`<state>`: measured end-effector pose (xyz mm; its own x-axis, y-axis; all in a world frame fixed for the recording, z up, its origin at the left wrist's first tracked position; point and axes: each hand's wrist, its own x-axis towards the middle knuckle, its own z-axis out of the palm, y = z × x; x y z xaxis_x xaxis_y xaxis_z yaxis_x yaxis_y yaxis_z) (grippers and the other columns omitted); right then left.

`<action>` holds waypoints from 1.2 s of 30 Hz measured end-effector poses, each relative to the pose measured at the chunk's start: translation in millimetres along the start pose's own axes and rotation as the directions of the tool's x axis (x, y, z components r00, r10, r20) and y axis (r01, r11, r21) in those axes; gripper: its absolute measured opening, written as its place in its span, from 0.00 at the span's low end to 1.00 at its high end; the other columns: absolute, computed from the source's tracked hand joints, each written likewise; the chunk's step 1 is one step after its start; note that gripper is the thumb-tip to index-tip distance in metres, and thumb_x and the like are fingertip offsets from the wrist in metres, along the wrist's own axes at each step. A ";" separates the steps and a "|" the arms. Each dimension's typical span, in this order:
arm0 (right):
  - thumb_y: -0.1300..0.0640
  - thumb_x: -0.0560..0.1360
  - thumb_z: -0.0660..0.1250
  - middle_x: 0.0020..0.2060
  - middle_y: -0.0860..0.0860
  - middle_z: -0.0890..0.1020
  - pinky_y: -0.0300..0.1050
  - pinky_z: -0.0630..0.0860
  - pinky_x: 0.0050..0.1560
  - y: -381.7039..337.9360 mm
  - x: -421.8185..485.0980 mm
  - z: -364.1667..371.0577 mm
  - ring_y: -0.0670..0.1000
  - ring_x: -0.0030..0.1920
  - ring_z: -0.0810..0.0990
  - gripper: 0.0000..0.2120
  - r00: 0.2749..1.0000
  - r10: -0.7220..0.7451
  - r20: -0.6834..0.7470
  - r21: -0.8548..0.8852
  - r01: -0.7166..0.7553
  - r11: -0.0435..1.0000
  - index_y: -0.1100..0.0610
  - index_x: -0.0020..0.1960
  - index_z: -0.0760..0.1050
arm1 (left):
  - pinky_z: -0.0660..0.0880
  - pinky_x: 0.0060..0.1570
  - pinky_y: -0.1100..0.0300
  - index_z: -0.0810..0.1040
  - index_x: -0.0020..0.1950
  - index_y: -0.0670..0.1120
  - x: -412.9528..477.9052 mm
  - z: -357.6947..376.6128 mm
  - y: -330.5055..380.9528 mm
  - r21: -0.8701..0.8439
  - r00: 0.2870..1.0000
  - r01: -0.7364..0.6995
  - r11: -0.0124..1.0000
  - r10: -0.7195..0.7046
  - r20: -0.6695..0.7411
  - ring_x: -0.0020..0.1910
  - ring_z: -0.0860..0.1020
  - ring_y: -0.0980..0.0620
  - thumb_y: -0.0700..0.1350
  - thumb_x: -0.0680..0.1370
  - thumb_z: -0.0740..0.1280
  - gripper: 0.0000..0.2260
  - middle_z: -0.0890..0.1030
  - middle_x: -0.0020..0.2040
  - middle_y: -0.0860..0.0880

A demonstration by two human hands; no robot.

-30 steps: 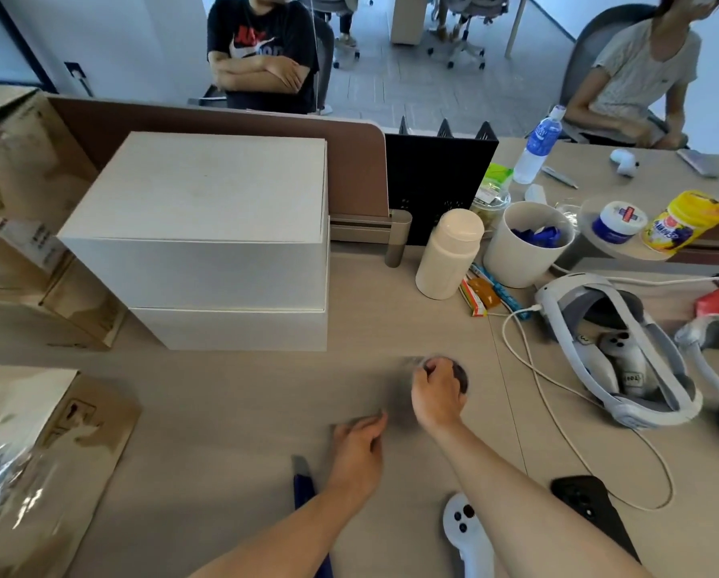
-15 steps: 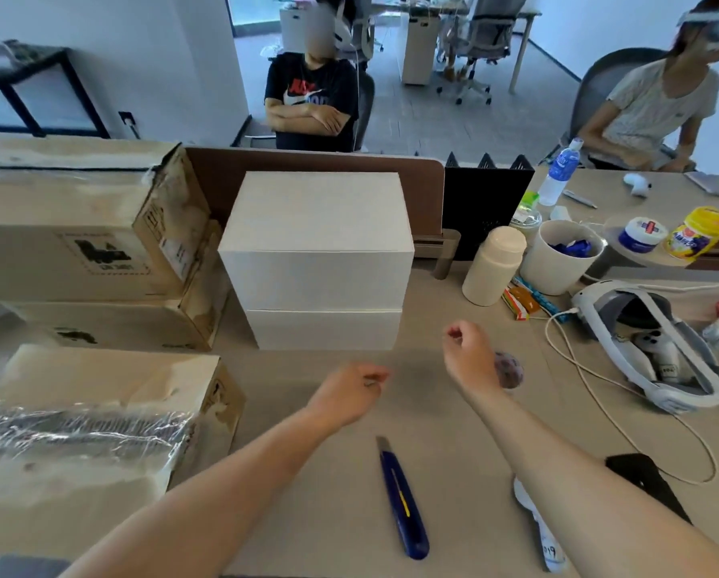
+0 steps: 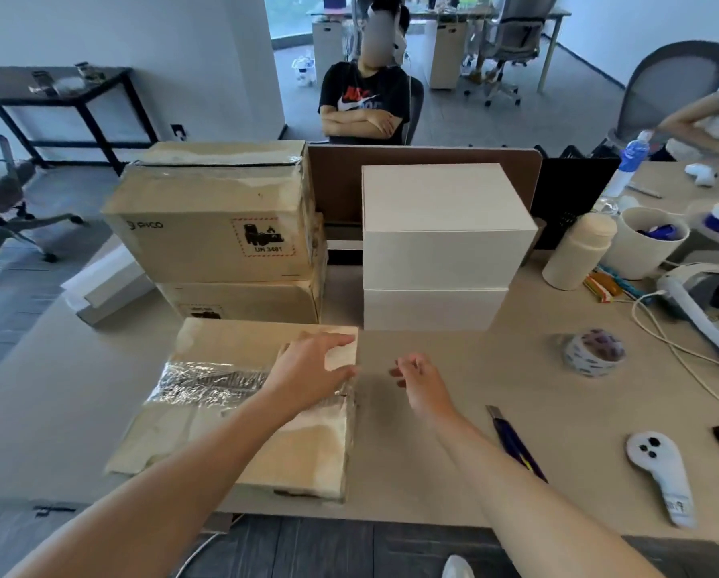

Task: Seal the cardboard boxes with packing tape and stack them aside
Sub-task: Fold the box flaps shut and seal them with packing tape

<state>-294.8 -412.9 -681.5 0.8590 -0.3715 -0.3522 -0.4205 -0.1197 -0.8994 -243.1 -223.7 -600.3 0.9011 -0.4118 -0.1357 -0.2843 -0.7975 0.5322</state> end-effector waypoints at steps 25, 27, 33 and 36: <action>0.51 0.79 0.66 0.44 0.63 0.75 0.45 0.80 0.28 31.3 -26.4 35.1 0.57 0.38 0.76 0.16 0.630 0.530 0.568 0.624 -0.749 0.222 0.64 0.52 0.68 | 0.32 0.76 0.49 0.49 0.79 0.65 -18.8 24.1 -69.3 0.220 0.946 -0.276 0.936 0.223 0.235 0.78 0.36 0.59 0.82 0.57 0.58 0.53 0.45 0.78 0.67; 0.60 0.79 0.65 0.43 0.64 0.75 0.46 0.81 0.28 32.8 -21.3 33.1 0.57 0.38 0.77 0.08 0.660 0.521 0.542 0.670 -0.713 0.207 0.65 0.51 0.69 | 0.32 0.76 0.49 0.49 0.79 0.65 -18.6 25.8 -69.7 0.220 0.948 -0.273 0.937 0.223 0.226 0.78 0.36 0.59 0.83 0.57 0.58 0.54 0.45 0.78 0.68; 0.74 0.78 0.57 0.40 0.63 0.75 0.44 0.79 0.26 25.9 -13.3 18.8 0.55 0.33 0.79 0.07 0.724 0.538 0.432 0.699 -0.646 0.308 0.68 0.47 0.73 | 0.32 0.76 0.48 0.49 0.79 0.65 -19.1 25.4 -67.7 0.229 0.950 -0.272 0.935 0.222 0.220 0.78 0.36 0.59 0.84 0.56 0.57 0.55 0.44 0.78 0.67; 0.75 0.77 0.58 0.39 0.62 0.77 0.42 0.79 0.26 23.5 -14.7 12.4 0.53 0.25 0.81 0.09 0.757 0.520 0.397 0.676 -0.624 0.393 0.67 0.49 0.74 | 0.32 0.76 0.48 0.49 0.79 0.65 -19.8 25.9 -67.2 0.230 0.952 -0.266 0.936 0.219 0.214 0.78 0.36 0.59 0.84 0.56 0.57 0.54 0.44 0.78 0.68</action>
<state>-313.7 -398.8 -700.7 0.5473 0.0219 -0.8366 -0.5038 0.8069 -0.3084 -250.3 -173.4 -655.0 0.7259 -0.6606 -0.1914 -0.5813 -0.7380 0.3426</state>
